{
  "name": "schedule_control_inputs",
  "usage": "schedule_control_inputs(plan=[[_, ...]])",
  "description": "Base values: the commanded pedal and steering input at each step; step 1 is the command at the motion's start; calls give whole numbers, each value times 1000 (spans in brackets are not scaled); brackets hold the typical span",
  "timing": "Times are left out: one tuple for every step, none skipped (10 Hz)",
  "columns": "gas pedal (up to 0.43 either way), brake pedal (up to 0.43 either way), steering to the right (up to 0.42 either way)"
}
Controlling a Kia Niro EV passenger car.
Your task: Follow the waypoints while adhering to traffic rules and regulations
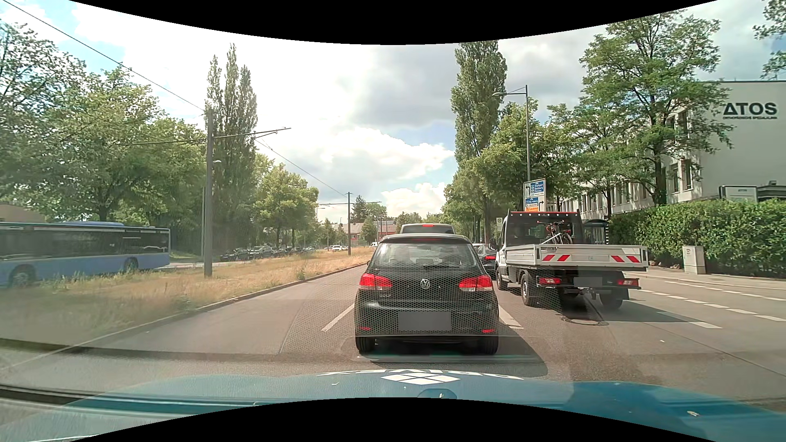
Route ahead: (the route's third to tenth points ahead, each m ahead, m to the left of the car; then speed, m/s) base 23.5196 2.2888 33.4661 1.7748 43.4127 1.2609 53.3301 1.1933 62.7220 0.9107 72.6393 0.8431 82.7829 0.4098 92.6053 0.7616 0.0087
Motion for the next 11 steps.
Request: schedule_control_inputs(plan=[[0,262,23],[0,262,23],[0,262,23],[0,262,23],[0,262,23],[0,268,23],[0,268,23],[0,268,23],[0,274,23],[0,280,23],[0,274,23]])
